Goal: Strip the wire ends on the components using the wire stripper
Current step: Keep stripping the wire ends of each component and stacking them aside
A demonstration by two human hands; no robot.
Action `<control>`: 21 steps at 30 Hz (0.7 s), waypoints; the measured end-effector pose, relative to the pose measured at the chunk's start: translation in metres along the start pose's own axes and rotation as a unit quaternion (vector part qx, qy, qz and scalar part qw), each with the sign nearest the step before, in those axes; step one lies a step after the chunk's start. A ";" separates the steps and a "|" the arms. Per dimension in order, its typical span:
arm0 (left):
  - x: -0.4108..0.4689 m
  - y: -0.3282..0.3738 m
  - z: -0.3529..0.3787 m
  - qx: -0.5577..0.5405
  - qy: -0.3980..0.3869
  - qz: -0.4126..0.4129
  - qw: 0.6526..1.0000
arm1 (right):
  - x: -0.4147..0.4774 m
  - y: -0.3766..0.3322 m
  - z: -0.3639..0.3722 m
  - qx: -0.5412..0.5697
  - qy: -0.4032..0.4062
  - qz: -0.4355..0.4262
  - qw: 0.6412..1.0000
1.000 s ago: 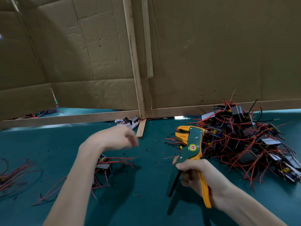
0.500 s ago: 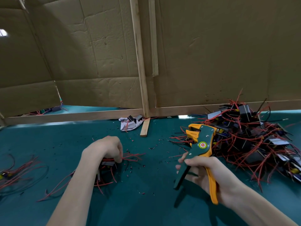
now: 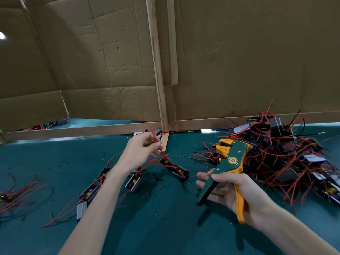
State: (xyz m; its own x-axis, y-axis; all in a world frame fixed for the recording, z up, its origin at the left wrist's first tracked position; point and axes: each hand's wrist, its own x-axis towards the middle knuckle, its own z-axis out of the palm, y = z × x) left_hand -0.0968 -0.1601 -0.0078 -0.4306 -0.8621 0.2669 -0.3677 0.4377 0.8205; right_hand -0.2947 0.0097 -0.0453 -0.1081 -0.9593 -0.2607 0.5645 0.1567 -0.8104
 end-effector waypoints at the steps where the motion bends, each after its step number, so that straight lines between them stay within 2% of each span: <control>1: 0.000 0.000 0.002 -0.011 0.007 0.002 1.000 | 0.001 0.001 -0.001 0.001 0.010 -0.006 1.000; 5: 0.001 -0.001 0.013 -0.037 0.028 0.002 0.999 | 0.003 0.003 -0.001 0.016 0.023 -0.016 0.999; 11: 0.002 0.003 0.018 -0.084 0.073 -0.029 0.993 | 0.002 0.000 -0.001 -0.002 -0.018 0.007 1.000; 14: 0.002 0.000 0.019 0.045 0.104 -0.035 0.993 | 0.002 0.000 -0.002 -0.007 -0.023 0.008 1.000; 16: 0.001 -0.001 0.020 0.145 0.116 -0.008 0.982 | 0.002 0.000 -0.002 -0.006 -0.024 0.008 1.000; 19: -0.003 0.004 0.021 0.290 0.169 0.108 0.936 | 0.001 -0.001 -0.002 0.001 -0.025 0.007 1.000; 21: -0.003 0.010 0.018 0.313 0.139 0.184 0.921 | 0.000 -0.002 -0.002 0.003 -0.024 0.004 1.000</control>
State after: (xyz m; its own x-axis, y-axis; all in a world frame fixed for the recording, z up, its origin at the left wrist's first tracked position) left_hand -0.1141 -0.1481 -0.0093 -0.4254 -0.6206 0.6587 -0.6805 0.6992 0.2193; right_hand -0.2980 0.0095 -0.0445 -0.0644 -0.9683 -0.2415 0.5700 0.1629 -0.8053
